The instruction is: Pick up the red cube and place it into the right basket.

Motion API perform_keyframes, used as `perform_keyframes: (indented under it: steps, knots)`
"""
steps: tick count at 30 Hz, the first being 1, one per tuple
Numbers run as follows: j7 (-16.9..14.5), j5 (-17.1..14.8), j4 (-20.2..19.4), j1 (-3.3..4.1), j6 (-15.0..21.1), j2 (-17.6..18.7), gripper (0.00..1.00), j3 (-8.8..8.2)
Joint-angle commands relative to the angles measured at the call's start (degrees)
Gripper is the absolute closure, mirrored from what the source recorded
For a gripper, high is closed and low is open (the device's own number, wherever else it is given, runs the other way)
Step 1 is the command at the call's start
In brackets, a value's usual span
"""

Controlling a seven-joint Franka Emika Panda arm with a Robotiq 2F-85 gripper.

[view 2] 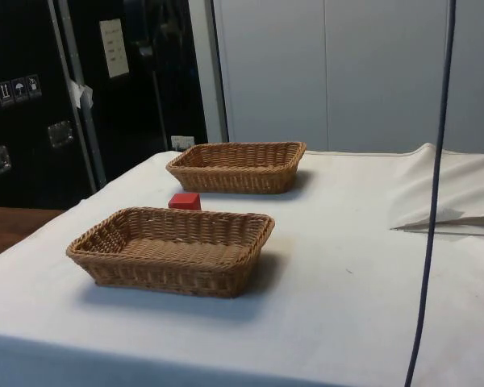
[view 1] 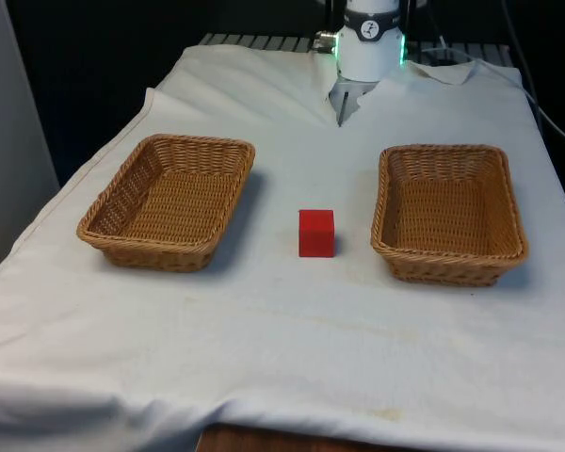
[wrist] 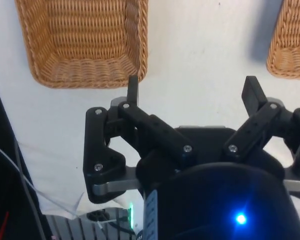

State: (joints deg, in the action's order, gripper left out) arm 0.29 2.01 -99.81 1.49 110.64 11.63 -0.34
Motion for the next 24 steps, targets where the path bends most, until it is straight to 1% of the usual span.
perform_keyframes:
  steps: [1, 4, 5, 6, 9, 14, 15, 16, 18, 19, 22, 23, 24]
  knots:
    - [-0.6, -0.8, 0.6, -0.23, -0.3, 0.7, 0.0, 0.06]
    - [-1.7, -1.7, 1.2, -0.23, 0.2, 1.9, 0.0, -0.23]
    - [-1.3, -1.1, 1.3, -0.06, 0.1, 1.9, 0.0, -0.34]
    - [-1.9, -1.9, 1.3, -0.29, 0.4, 2.1, 0.0, -0.23]
    - [-2.8, -2.6, 1.1, -0.4, 1.0, 2.7, 0.0, -0.34]
    - [-4.4, -3.8, 0.2, -0.34, 2.9, 3.6, 0.0, -0.63]
    - [-3.9, -3.1, 0.7, -0.17, 1.8, 3.6, 0.0, -0.8]
    - [-4.5, -3.9, 0.0, -0.34, 3.4, 3.8, 0.0, -0.63]
    - [-4.9, -4.1, -0.5, -0.34, 4.2, 4.1, 0.0, -0.63]
    - [-5.3, -4.2, -0.9, -0.34, 5.2, 4.6, 0.0, -0.63]
    - [-5.8, -4.4, -1.4, -0.34, 6.5, 5.4, 0.0, -0.63]
    - [-5.3, -3.8, -1.3, -0.17, 5.7, 5.2, 0.0, -0.8]
    - [-6.0, -4.4, -1.5, -0.34, 7.0, 5.7, 0.0, -0.63]
